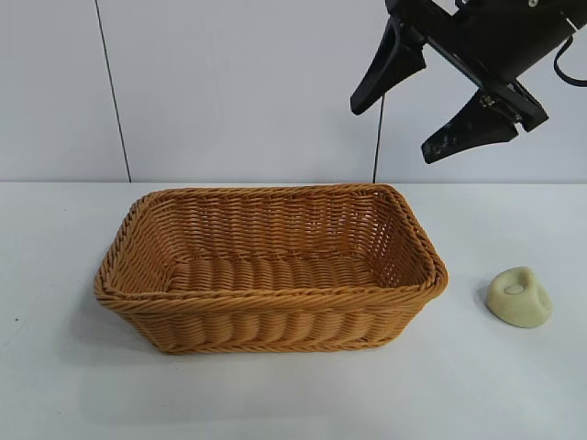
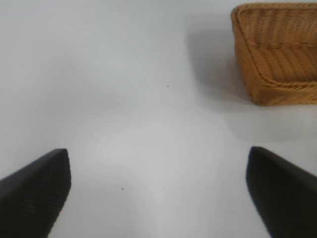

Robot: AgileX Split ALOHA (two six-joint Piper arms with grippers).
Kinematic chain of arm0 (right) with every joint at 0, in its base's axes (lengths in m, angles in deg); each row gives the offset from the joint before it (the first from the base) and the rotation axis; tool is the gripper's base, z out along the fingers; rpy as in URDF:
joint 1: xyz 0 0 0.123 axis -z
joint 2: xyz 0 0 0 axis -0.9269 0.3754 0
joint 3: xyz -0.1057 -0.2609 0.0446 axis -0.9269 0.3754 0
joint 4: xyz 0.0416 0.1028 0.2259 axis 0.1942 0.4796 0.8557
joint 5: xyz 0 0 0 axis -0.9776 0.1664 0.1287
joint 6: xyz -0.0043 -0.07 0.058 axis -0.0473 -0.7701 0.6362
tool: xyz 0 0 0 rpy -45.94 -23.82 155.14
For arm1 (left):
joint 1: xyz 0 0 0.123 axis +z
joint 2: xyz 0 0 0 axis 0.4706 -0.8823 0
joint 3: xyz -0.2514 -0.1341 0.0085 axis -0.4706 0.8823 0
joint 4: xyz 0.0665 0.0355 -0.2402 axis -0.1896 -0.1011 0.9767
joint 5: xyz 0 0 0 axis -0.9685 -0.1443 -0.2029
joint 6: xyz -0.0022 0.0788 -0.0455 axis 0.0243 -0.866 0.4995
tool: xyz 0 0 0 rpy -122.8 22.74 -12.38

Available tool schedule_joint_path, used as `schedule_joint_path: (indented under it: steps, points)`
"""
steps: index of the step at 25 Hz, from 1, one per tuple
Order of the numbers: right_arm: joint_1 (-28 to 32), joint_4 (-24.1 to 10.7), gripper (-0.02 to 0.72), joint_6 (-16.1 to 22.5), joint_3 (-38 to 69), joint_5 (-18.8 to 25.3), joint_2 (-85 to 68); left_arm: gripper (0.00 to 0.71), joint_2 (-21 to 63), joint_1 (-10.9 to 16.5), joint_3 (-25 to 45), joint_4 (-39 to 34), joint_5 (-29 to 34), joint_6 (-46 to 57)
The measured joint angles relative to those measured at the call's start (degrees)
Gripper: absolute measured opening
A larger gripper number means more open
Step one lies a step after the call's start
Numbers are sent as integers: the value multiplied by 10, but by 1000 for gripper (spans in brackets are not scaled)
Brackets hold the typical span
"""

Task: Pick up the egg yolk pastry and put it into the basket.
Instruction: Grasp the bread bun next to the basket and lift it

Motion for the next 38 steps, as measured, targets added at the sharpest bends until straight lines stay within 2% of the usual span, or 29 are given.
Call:
schedule_joint_path:
  steps: [3, 9, 10, 12, 20, 30, 38]
  points:
    - [0, -78, 624, 45, -33, 26, 0, 692, 5, 0, 0, 0, 0, 0]
    - [-1, -323, 624, 175, -80, 103, 0, 692, 5, 0, 0, 0, -1, 0]
    - [0, -354, 624, 186, -81, 115, 0, 692, 5, 0, 0, 0, -1, 0]
    - [6, -380, 624, 198, -81, 128, 0, 692, 5, 0, 0, 0, -1, 0]
    - [48, -377, 624, 202, -81, 132, 43, 692, 5, 0, 0, 0, -1, -1]
    - [50, -369, 624, 198, -81, 125, 170, 692, 5, 0, 0, 0, -1, -1]
    - [50, -369, 624, 204, -81, 97, 257, 692, 5, 0, 0, 0, -1, -1]
